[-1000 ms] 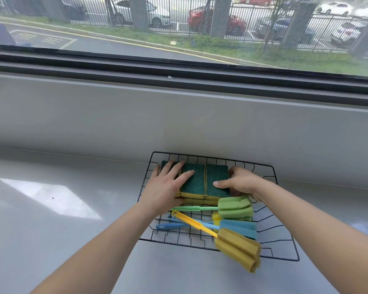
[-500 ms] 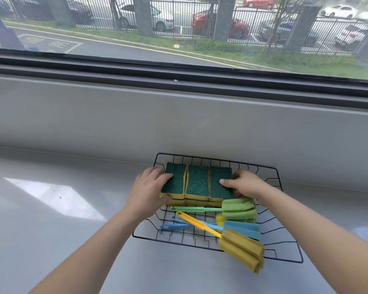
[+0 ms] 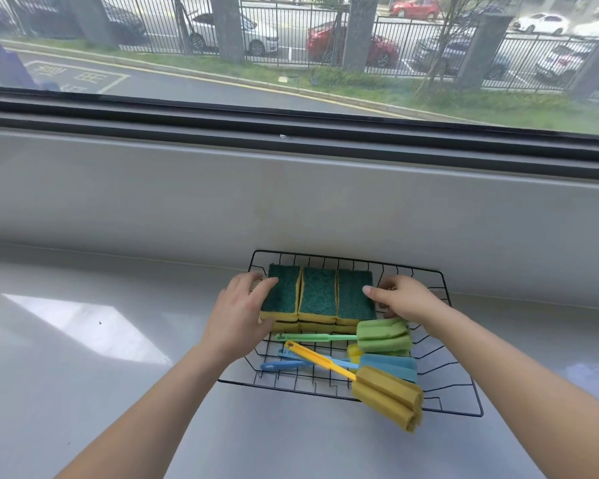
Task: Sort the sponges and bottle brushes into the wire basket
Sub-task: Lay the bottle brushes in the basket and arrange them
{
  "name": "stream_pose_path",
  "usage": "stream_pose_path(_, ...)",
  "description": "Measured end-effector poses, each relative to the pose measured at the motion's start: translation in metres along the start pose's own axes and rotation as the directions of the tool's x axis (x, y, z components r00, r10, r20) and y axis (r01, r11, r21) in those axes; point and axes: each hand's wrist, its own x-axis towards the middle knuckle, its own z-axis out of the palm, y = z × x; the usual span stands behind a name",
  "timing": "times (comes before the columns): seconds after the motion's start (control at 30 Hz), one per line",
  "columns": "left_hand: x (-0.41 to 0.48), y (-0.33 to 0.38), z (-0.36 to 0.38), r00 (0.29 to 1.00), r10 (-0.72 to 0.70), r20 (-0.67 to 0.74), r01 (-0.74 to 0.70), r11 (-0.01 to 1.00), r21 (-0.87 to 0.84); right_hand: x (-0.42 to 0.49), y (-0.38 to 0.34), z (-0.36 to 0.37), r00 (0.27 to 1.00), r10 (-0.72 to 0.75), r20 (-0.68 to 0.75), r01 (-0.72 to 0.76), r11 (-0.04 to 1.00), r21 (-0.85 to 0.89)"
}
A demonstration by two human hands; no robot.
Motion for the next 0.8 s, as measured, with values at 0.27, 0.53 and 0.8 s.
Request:
stream_pose_path(0.27,-0.036,0.028,-0.008,0.993,0.093,-0.074,-0.096,0.995,-0.041,-0.077,0.033,-0.012,0.950,-0.113,-0.291,0.174,0.966,0.194)
stream_pose_path(0.53,-0.041,0.067,0.002,0.950,0.206,0.235,-0.167,0.970,-0.177,-0.134,0.038,0.023,0.932,-0.224,-0.285,0.278,0.946,0.169)
stream_pose_path(0.8,-0.024,0.087,0.015,0.898,0.261,0.354,-0.236,0.965,-0.115,-0.139,0.043,0.026,0.928,-0.175,-0.328,0.242,0.954,0.176)
